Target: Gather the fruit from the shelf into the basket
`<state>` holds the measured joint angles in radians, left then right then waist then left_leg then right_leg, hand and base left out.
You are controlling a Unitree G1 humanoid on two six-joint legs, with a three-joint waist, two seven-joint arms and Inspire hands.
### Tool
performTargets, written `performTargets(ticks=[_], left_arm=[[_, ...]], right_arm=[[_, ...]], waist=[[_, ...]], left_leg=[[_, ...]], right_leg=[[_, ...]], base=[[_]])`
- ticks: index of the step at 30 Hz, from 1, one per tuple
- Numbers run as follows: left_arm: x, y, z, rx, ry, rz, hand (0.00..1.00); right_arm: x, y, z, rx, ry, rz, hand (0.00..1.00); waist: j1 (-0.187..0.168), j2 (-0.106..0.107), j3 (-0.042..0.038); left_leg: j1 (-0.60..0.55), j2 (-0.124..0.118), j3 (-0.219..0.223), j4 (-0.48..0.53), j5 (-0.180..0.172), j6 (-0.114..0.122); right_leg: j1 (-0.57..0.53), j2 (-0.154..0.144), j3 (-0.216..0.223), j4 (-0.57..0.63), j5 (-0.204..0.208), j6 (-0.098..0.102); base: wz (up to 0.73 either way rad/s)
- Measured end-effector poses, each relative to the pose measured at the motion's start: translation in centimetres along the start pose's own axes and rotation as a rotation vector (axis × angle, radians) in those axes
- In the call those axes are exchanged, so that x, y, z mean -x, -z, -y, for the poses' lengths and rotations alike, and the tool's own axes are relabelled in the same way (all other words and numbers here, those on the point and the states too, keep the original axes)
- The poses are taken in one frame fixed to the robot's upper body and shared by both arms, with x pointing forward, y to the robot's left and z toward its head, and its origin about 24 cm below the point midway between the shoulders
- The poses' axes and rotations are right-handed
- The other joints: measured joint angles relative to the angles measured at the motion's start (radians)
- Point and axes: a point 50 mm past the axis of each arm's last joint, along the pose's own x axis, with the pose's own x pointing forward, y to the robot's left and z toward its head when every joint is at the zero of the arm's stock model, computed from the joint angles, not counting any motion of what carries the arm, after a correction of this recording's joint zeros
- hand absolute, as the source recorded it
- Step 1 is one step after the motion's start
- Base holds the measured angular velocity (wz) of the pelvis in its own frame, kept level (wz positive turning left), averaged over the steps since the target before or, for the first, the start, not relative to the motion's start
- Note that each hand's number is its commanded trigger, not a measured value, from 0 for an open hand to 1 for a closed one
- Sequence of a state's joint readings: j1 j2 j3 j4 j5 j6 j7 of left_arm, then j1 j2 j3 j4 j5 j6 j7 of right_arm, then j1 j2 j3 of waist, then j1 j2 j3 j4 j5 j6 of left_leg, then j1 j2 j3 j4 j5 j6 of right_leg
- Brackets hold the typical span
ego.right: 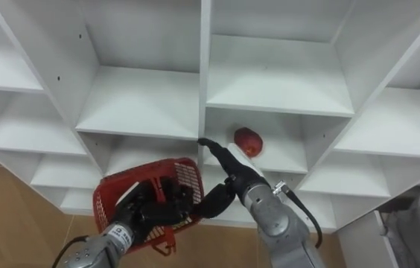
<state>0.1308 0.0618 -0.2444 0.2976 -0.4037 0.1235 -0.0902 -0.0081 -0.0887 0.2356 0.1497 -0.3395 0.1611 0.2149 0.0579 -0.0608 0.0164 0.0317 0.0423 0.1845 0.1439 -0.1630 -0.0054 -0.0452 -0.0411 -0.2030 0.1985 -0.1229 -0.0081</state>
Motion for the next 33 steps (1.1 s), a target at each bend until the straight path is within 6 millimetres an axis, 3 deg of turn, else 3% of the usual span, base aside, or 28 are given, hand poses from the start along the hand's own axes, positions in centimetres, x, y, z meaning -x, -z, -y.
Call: performTargets(ticks=[5,13,19,33], left_arm=[[0.4,0.5,-2.2,0.039,-0.104,-0.016,1.0],[2.0,4.0,-5.0,0.158,-0.25,-0.13,1.0],[2.5,4.4,-5.9,0.184,-0.284,-0.136,1.0],[3.3,5.4,-6.5,0.206,-0.323,-0.16,1.0]], right_arm=[[1.5,1.4,1.5,-0.048,0.103,-0.029,0.0],[2.5,2.6,3.7,-0.053,0.221,-0.069,0.0],[2.8,3.0,3.9,-0.059,0.245,-0.077,0.0],[3.3,3.5,4.2,-0.06,0.312,-0.08,0.0]], waist=[[-0.002,0.001,-0.0035],[-0.02,0.001,-0.0093],[-0.024,0.004,-0.0151],[-0.029,0.005,-0.0151]], left_leg=[[0.017,0.004,0.002,0.0,-0.006,-0.003],[0.027,0.006,0.006,-0.002,-0.011,-0.006],[0.033,0.006,0.006,-0.002,-0.011,-0.006],[0.035,0.007,0.006,0.0,-0.011,-0.006]], right_leg=[[0.018,0.006,0.008,-0.01,0.0,0.0],[0.025,0.011,0.008,-0.013,0.0,0.0],[0.031,0.01,0.006,-0.013,0.0,0.0],[0.033,0.011,0.008,-0.012,0.0,0.0]], base=[[-0.04],[0.0],[0.0],[0.0]])
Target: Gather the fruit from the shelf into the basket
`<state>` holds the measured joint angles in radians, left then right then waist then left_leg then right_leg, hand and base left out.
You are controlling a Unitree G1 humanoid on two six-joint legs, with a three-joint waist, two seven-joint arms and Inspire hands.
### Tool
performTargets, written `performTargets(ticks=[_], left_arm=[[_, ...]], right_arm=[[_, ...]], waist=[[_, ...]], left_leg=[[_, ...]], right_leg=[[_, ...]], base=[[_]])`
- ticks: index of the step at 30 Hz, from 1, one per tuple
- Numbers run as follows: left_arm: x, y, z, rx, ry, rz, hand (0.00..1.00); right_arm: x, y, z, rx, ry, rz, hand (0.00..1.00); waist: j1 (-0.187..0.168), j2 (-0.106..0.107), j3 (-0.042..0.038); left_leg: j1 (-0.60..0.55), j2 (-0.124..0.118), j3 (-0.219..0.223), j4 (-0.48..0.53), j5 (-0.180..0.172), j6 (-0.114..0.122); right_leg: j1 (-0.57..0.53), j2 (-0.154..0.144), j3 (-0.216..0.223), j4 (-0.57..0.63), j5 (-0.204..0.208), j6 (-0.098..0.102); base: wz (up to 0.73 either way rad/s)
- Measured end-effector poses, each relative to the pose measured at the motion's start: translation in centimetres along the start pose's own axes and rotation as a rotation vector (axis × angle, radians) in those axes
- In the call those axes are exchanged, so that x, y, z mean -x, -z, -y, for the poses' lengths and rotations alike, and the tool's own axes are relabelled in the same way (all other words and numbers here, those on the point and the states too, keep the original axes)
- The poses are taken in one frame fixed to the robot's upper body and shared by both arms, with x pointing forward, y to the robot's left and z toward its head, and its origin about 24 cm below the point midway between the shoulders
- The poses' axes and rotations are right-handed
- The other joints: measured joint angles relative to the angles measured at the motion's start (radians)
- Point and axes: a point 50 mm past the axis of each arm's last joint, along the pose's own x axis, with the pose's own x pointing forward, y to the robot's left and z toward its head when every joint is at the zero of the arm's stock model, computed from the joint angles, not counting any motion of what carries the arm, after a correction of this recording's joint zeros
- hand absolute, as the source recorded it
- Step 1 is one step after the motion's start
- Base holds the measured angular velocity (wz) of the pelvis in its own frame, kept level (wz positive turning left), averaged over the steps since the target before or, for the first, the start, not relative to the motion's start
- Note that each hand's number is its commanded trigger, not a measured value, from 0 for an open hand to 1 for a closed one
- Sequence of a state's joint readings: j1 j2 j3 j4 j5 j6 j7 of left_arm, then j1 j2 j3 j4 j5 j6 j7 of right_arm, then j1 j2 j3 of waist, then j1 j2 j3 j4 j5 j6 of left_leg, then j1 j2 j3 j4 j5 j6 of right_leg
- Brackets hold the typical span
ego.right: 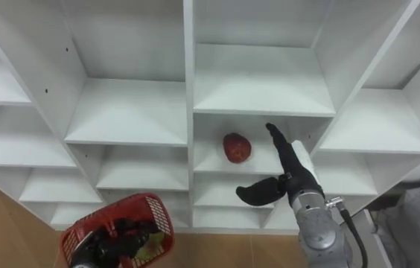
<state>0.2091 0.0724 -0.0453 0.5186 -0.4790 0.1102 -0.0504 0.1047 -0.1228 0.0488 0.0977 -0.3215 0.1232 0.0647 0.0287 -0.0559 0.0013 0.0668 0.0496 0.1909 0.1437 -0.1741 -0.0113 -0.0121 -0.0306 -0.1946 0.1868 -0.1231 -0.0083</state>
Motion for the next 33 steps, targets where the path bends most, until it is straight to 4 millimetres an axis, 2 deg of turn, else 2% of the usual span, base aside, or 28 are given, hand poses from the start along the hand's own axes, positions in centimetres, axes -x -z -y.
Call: performTargets(ticks=[5,7,13,18,20,25,26,27,29,31,33], left_arm=[[0.1,1.4,-1.4,0.005,-0.052,-0.05,1.0],[0.4,1.9,-1.9,0.002,-0.07,-0.068,1.0],[0.2,1.7,-1.7,-0.018,-0.061,-0.063,1.0],[-1.3,0.4,-1.0,-0.036,-0.05,-0.048,1.0],[-2.0,-0.4,-0.4,-0.048,-0.037,-0.038,1.0],[-3.1,-1.6,1.0,-0.084,-0.001,-0.026,1.0],[-3.2,-1.8,1.2,-0.086,0.004,-0.023,1.0],[-3.4,-2.3,1.6,-0.092,0.016,-0.011,1.0],[-3.7,-3.0,2.1,-0.092,0.028,0.008,1.0],[-3.9,-3.4,2.6,-0.085,0.038,0.025,1.0],[-3.9,-3.6,2.6,-0.086,0.038,0.04,1.0]], right_arm=[[0.0,0.0,0.3,-0.028,0.013,0.019,0.0],[0.0,0.0,0.4,-0.064,0.032,0.021,0.0],[-0.5,0.9,-0.2,-0.171,0.044,-0.009,0.0],[-3.7,1.4,-0.2,-0.237,0.078,-0.085,0.0],[-4.7,1.0,0.2,-0.271,0.106,-0.095,0.0],[-7.5,-1.5,1.2,-0.278,0.187,-0.066,0.0],[-7.7,-1.7,1.3,-0.286,0.196,-0.064,0.0],[-8.1,-1.8,1.5,-0.31,0.215,-0.07,0.0],[-8.4,-1.8,1.6,-0.336,0.229,-0.092,0.0],[-8.7,-1.5,2.0,-0.338,0.25,-0.121,0.0],[-8.9,-2.0,2.3,-0.358,0.276,-0.098,0.0]], waist=[[-0.002,0.003,0.0006],[0.003,0.007,0.0038],[0.01,0.013,0.0045],[0.021,0.017,0.0103],[0.031,0.017,0.0117],[0.032,0.01,0.0213],[0.034,0.009,0.0219],[0.034,0.007,0.0271],[0.042,0.0,0.0309],[0.063,0.0,0.0315],[0.067,-0.002,0.0322]], left_leg=[[0.003,0.0,0.001,0.0,0.0,0.0],[0.004,0.0,0.0,0.0,-0.003,0.0],[-0.023,0.0,-0.001,0.004,-0.003,0.0],[-0.114,0.001,-0.004,0.05,-0.002,0.001],[-0.153,0.003,-0.005,0.063,-0.002,0.001],[-0.234,0.007,-0.015,0.097,0.0,0.003],[-0.245,0.008,-0.018,0.099,0.001,0.003],[-0.265,0.008,-0.031,0.111,0.001,0.003],[-0.286,0.009,-0.033,0.115,0.003,0.003],[-0.309,0.008,-0.033,0.116,0.005,0.004],[-0.325,0.008,-0.033,0.117,0.005,0.005]], right_leg=[[0.004,0.0,0.003,-0.002,0.0,0.0],[0.005,0.001,0.004,-0.002,0.0,0.0],[-0.015,-0.001,0.002,0.0,0.0,0.0],[-0.107,-0.008,-0.001,0.037,0.004,-0.006],[-0.14,-0.009,-0.005,0.04,0.008,-0.01],[-0.208,-0.013,-0.025,0.056,0.016,-0.02],[-0.216,-0.013,-0.029,0.057,0.017,-0.021],[-0.225,-0.014,-0.038,0.056,0.019,-0.021],[-0.243,-0.019,-0.042,0.053,0.022,-0.023],[-0.267,-0.019,-0.04,0.056,0.025,-0.024],[-0.289,-0.021,-0.037,0.069,0.025,-0.024]], base=[[0.0],[0.0],[0.0],[-0.01],[0.02],[0.04],[0.18],[0.18],[0.11],[0.0],[-0.02]])
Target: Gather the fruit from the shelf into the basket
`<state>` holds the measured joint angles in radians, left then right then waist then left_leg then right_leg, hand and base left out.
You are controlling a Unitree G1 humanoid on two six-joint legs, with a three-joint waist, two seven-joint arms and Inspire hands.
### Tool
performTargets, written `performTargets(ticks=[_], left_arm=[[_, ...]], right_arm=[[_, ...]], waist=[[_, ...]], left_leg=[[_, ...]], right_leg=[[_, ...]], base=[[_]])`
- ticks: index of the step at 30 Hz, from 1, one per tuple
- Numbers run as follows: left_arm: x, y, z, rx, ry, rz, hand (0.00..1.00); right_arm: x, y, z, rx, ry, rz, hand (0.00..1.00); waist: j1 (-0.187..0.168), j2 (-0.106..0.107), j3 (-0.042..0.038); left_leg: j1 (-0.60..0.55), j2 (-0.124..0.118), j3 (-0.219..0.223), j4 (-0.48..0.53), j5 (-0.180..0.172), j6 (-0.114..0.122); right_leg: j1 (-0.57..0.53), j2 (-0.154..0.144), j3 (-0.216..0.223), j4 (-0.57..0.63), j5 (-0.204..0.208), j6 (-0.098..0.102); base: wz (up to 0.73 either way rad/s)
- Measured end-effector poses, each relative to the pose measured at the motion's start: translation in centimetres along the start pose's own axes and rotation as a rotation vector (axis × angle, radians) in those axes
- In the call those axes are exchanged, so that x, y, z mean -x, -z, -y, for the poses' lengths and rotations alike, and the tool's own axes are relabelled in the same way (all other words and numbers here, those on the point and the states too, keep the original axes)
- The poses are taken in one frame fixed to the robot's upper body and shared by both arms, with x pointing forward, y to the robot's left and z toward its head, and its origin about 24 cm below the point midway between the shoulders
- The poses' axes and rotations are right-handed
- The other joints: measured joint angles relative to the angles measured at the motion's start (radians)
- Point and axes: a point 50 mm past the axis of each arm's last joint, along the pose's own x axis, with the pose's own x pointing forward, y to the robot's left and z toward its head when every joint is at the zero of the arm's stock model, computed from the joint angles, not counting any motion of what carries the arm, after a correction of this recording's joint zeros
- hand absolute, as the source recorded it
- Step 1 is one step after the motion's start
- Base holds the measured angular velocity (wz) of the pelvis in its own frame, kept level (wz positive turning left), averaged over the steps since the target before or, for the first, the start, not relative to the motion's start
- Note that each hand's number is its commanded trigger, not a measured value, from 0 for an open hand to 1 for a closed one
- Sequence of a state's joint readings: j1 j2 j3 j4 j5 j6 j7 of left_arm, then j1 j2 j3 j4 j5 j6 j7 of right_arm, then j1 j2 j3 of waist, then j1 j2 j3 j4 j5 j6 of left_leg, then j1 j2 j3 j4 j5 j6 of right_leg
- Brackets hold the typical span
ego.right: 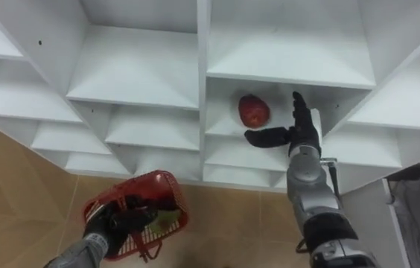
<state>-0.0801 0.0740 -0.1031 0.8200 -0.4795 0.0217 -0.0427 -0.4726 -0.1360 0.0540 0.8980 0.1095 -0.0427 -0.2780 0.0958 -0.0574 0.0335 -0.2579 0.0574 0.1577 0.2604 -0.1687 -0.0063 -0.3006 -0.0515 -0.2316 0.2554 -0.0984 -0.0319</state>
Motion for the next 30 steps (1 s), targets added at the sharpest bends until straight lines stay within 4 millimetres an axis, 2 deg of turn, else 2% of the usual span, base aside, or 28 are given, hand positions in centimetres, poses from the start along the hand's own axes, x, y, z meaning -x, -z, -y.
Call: performTargets(ticks=[6,9,14,16,26,30], left_arm=[[-0.6,-1.1,0.9,-0.024,0.032,0.022,1.0],[-0.6,-1.0,1.1,-0.027,0.039,0.015,1.0],[-0.7,-0.6,1.0,-0.019,0.034,-0.006,1.0],[-0.7,-0.5,1.0,-0.02,0.032,-0.013,1.0],[-0.9,-0.7,1.6,-0.017,0.05,-0.009,1.0],[-1.0,-1.0,1.7,-0.017,0.053,-0.002,1.0]], right_arm=[[-1.1,-2.9,0.4,-0.032,0.026,0.061,0.0],[-1.3,-3.8,0.5,-0.038,0.053,0.076,0.0],[-1.5,-4.2,0.9,-0.036,0.069,0.088,0.0],[-1.5,-4.4,0.9,-0.036,0.07,0.091,0.0],[-1.8,-5.4,1.1,-0.024,0.103,0.115,0.0],[-1.9,-5.5,1.7,-0.004,0.121,0.123,0.0]], waist=[[-0.003,-0.003,0.0033],[-0.007,-0.004,0.008],[-0.005,-0.004,0.0089],[-0.006,0.0,0.0117],[0.0,-0.001,0.0126],[0.028,-0.006,0.0167]], left_leg=[[-0.048,-0.001,-0.006,0.007,0.003,0.002],[-0.05,-0.001,-0.006,0.008,0.004,0.002],[-0.063,-0.002,-0.006,0.008,0.005,0.005],[-0.071,-0.002,-0.006,0.008,0.007,0.006],[-0.085,-0.001,0.0,0.008,0.009,0.008],[-0.086,-0.001,0.002,0.006,0.01,0.007]], right_leg=[[-0.052,-0.006,0.0,0.019,0.0,0.0],[-0.053,-0.008,-0.008,0.019,0.0,0.0],[-0.063,-0.011,-0.01,0.018,0.0,0.0],[-0.07,-0.014,-0.013,0.017,0.0,0.0],[-0.087,-0.015,-0.013,0.019,0.0,0.0],[-0.092,-0.016,-0.011,0.026,0.0,0.0]], base=[[-0.01],[0.04],[0.0],[0.0],[0.0],[0.0]])
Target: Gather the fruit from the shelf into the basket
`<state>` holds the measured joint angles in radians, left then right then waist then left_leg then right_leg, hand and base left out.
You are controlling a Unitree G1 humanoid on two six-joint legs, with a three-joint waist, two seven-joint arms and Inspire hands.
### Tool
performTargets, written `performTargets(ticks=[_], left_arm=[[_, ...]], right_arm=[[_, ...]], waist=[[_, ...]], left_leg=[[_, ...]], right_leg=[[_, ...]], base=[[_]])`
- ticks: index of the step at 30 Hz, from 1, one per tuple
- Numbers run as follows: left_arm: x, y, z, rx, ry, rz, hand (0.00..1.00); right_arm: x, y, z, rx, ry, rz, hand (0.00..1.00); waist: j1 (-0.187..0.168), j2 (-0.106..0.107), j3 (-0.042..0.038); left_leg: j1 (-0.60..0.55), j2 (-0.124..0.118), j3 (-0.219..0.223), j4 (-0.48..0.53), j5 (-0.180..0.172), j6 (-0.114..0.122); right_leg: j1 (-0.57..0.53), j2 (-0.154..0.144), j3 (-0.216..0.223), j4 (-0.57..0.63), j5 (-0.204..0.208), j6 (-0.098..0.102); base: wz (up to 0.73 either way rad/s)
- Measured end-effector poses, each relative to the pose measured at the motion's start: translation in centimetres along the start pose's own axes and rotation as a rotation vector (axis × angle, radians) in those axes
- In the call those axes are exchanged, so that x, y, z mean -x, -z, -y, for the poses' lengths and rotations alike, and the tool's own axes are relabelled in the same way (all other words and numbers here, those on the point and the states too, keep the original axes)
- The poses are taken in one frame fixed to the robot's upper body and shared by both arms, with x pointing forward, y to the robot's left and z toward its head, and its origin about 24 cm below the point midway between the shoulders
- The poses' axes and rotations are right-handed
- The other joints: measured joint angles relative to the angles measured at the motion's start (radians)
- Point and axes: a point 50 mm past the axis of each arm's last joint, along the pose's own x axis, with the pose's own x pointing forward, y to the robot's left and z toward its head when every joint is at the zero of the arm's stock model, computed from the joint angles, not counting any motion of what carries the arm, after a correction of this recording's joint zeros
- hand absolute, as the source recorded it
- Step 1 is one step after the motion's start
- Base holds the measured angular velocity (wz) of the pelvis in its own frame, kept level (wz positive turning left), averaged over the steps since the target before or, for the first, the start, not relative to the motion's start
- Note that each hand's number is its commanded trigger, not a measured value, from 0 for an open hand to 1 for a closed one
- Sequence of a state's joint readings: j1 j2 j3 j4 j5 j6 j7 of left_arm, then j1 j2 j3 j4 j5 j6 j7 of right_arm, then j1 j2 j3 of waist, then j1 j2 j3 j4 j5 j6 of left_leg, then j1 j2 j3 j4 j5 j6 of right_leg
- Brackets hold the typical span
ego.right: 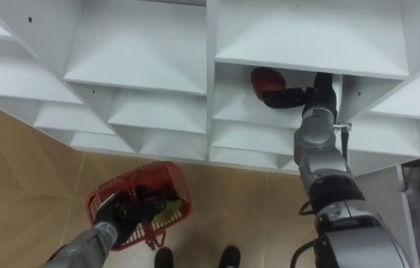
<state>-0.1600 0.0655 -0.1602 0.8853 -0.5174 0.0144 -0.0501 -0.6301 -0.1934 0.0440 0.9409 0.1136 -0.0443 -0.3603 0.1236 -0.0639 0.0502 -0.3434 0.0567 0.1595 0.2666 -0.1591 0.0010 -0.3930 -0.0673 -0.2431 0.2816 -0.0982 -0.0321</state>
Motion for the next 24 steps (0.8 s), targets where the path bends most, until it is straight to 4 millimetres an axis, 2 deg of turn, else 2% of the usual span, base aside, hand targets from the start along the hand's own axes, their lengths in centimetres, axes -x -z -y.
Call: performTargets(ticks=[3,10,19,24], left_arm=[[-0.03,-0.14,0.01,0.001,0.0,0.004,1.0],[-0.01,0.12,-0.05,0.001,-0.003,-0.006,1.0],[-0.09,0.75,-0.16,0.001,-0.015,-0.038,1.0],[-0.17,0.61,0.0,-0.005,-0.01,-0.036,1.0]], right_arm=[[-0.01,0.02,0.03,0.002,-0.002,-0.002,0.0],[0.03,0.77,-0.01,0.019,-0.013,-0.037,0.0],[0.02,0.49,-0.27,0.093,-0.022,-0.013,0.0],[-0.05,-0.08,-0.57,0.148,-0.03,0.021,0.0]], waist=[[0.02,-0.007,0.0049],[0.046,-0.01,0.0079],[0.051,-0.013,0.0156],[0.057,-0.013,0.0156]], left_leg=[[-0.004,0.0,0.001,0.002,0.0,0.0],[-0.01,-0.001,-0.005,0.007,0.001,0.002],[-0.015,-0.002,-0.007,0.011,0.003,0.002],[-0.039,-0.001,-0.008,0.022,0.003,0.002]], right_leg=[[-0.009,-0.002,0.0,0.009,0.0,0.0],[-0.01,-0.004,-0.003,0.009,0.0,0.0],[-0.013,-0.006,-0.005,0.011,0.0,0.0],[-0.034,-0.006,-0.004,0.016,0.001,-0.001]], base=[[0.0],[0.01],[0.0],[0.0]])
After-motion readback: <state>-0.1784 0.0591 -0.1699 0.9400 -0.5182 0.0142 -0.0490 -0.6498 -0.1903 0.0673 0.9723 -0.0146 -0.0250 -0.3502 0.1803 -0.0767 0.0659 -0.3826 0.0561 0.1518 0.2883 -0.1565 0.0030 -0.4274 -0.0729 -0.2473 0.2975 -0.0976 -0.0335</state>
